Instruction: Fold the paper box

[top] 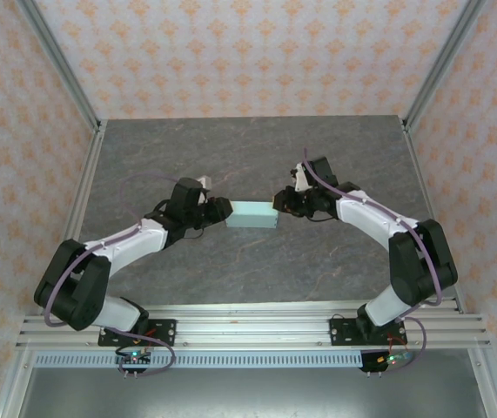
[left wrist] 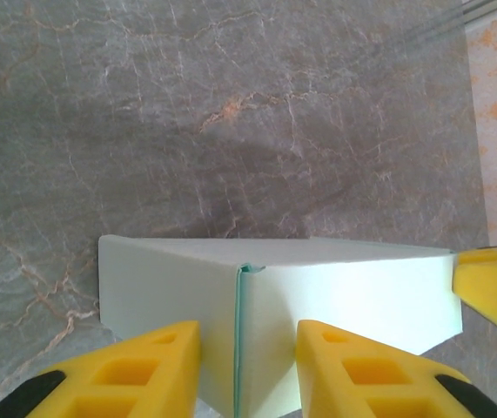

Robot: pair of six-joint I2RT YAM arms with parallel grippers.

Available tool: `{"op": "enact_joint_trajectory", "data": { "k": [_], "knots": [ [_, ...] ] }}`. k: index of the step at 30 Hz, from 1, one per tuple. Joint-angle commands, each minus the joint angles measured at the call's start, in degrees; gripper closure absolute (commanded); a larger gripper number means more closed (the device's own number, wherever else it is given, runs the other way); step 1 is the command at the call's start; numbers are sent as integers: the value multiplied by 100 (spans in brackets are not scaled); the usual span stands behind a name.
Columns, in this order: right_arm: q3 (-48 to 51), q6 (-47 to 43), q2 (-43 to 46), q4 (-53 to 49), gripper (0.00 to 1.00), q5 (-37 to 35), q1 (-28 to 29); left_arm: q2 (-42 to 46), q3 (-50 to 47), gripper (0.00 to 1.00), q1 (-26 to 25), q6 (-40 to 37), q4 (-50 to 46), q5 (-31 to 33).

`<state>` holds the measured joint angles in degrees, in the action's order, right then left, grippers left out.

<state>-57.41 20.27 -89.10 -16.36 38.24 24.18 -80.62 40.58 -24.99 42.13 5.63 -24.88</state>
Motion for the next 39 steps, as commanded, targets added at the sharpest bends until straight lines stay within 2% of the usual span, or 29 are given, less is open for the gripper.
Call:
{"op": "enact_joint_trajectory", "data": {
  "k": [1, 10, 18, 23, 27, 31, 33, 36, 39],
  "knots": [
    [257, -202, 168, -4, 76, 243, 34, 124, -272, 66, -188, -11, -126, -360],
    [767, -503, 508, 32, 76, 89, 126, 265, -601, 65, -503, -250, -71, -120],
    [1070, -592, 680, 167, 76, -376, 344, 285, -615, 64, -701, -436, -187, 222],
    [1008, -529, 472, 299, 76, -511, 370, 26, -417, 64, -708, -572, -326, 467],
    [758, -481, 300, -22, 71, -1034, 368, -100, -174, 59, -708, -642, -673, 1005],
    [564, -612, 368, -558, 65, -1446, 360, 6, -113, 51, -709, -765, -949, 1214],
    [603, -567, 522, -448, 61, -1614, 360, 192, -231, 48, -679, -781, -874, 1372],
    [586, -305, 397, 39, 57, -1431, 363, 206, -239, 43, -550, -736, -598, 1276],
    [321, -124, -125, 213, 56, -1255, 364, -208, 10, 43, -394, -656, -499, 918]
  ]
}}
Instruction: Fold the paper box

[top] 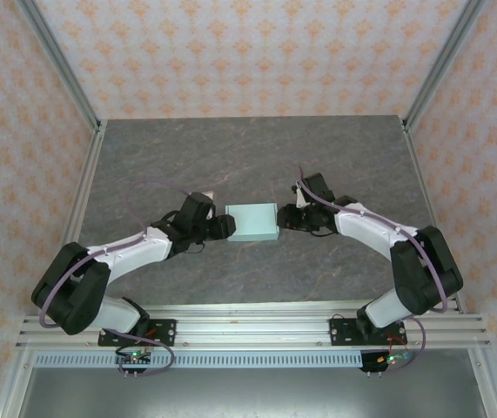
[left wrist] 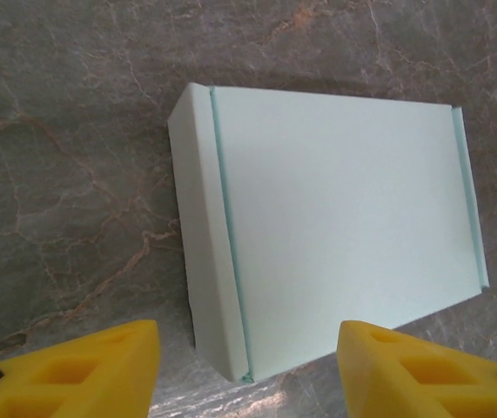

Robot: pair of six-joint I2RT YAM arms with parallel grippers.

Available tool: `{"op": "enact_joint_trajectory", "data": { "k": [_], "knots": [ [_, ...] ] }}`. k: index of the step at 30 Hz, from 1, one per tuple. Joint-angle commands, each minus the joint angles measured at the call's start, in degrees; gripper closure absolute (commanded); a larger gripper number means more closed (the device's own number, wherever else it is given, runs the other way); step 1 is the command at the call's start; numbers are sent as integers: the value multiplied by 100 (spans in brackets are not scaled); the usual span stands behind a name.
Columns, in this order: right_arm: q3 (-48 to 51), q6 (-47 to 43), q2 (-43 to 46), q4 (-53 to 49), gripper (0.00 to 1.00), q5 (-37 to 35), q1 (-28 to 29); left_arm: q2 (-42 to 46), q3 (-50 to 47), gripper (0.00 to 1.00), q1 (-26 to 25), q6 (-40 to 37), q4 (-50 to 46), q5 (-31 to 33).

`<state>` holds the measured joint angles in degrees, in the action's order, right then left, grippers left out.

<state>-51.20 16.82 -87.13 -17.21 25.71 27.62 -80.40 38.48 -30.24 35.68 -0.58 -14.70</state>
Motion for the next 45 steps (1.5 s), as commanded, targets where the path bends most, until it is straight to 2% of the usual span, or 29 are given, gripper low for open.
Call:
{"op": "enact_joint_trajectory", "data": {
  "k": [1, 7, 12, 21, 27, 31, 35, 39, 45],
  "knots": [
    [-350, 249, -435, 344, 56, 42, 19, -367, 304, 43, 156, 8, 151, -185],
    [-543, 493, -933, 804, 56, 421, 21, -1045, 726, 43, 178, 80, 297, -441],
    [-741, 610, -1161, 982, 59, 402, -10, -1496, 1191, 43, 238, 99, 309, -566],
    [-1611, 634, -1934, 928, 60, 60, -324, -2347, 2183, 43, 591, -144, 35, -273],
    [-2335, 189, -2109, 202, 56, -641, -446, -2492, 2633, 40, 660, -378, -330, 138],
    [-2377, -192, -1642, -126, 53, -1255, -444, -2091, 2482, 34, 673, -735, -388, 673],
    [-2146, -594, -750, -218, 50, -1931, -441, -1230, 1933, 29, 669, -1023, -154, 1366],
    [-1681, -1047, 223, -90, 42, -3034, -433, -98, 1080, 27, 664, -1336, 246, 2137],
    [-740, -1602, 1364, 445, 21, -4766, -436, 1842, -280, 8, 696, -1769, 857, 3573]
  ]
}}
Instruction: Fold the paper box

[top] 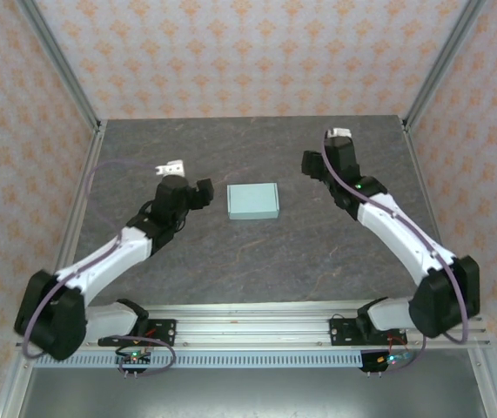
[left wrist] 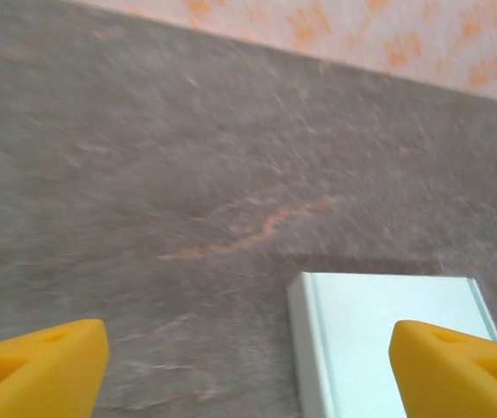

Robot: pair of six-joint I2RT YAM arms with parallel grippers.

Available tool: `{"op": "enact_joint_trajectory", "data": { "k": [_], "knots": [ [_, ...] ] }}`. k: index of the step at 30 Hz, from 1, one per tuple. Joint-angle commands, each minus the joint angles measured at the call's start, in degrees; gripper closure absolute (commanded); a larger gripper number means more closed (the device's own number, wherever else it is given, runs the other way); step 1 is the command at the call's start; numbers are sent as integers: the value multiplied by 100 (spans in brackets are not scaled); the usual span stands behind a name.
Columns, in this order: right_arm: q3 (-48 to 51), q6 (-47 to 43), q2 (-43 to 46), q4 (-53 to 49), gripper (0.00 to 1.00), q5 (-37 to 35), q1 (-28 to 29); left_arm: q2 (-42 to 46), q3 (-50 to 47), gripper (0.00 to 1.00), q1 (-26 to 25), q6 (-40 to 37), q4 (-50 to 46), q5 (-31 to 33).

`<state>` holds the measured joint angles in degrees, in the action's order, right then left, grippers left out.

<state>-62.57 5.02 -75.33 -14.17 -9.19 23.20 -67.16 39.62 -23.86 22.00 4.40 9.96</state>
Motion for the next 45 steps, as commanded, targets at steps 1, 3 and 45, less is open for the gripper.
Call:
{"op": "enact_joint_trajectory", "data": {
  "k": [1, 3, 45],
  "knots": [
    [550, -479, 335, 235, 18, -1500, -5, 792, -575, 6, 82, -496, 383, 1316],
    [863, -528, 596, 412, 14, -1904, -17, 1315, -874, 1, 104, -597, 376, 1746],
    [4436, -1094, -1171, 6980, 1, 115, -1731, -1880, -1540, 0, 2166, -2306, 3892, -662]
  ]
}}
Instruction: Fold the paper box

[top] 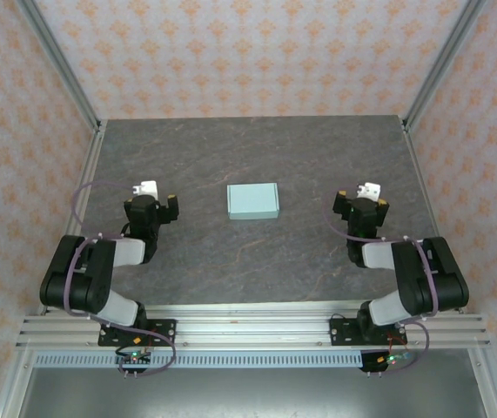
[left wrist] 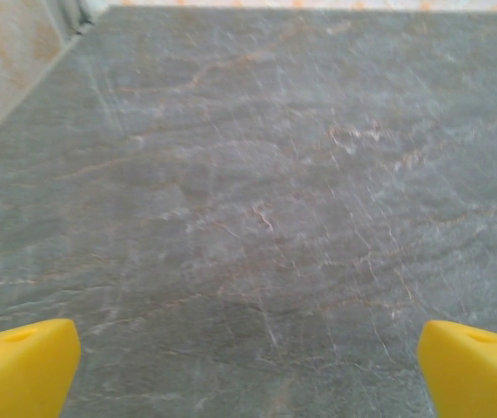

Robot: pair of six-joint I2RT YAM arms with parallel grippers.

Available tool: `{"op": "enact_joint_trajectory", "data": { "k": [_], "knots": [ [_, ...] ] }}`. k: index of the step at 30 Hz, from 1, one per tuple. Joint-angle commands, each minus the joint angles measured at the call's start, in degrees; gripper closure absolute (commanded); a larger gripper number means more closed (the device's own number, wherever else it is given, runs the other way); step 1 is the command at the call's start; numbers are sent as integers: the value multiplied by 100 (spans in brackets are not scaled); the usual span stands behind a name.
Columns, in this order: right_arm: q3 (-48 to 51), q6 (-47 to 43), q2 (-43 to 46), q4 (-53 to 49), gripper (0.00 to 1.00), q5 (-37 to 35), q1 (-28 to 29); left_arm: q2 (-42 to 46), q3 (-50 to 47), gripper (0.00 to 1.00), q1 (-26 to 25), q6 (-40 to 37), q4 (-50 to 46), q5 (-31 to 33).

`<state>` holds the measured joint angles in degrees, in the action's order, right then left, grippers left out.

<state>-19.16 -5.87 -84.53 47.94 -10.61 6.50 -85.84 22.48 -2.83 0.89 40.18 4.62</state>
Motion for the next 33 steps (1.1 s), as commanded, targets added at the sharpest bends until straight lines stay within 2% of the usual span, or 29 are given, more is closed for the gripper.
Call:
{"op": "enact_joint_trajectory", "data": {
  "k": [1, 2, 5, 7, 33],
  "knots": [
    [41, 4, -306, 751, 1, 253, -61, 29, 217, 0, 63, -180, 157, -128],
    [-153, 51, -203, 186, 1, 215, -68, -8, 189, 0, 64, -192, 274, -130],
    [-477, 311, -261, -346, 1, 381, -324, 9, 212, 0, 63, -179, 179, -128],
    [-479, 350, -270, -347, 1, 542, -408, 14, 209, 0, 58, -185, 203, -115],
    [-475, 347, -254, -356, 1, 551, -413, 6, 222, 0, 54, -202, 195, -114]
  ]
}}
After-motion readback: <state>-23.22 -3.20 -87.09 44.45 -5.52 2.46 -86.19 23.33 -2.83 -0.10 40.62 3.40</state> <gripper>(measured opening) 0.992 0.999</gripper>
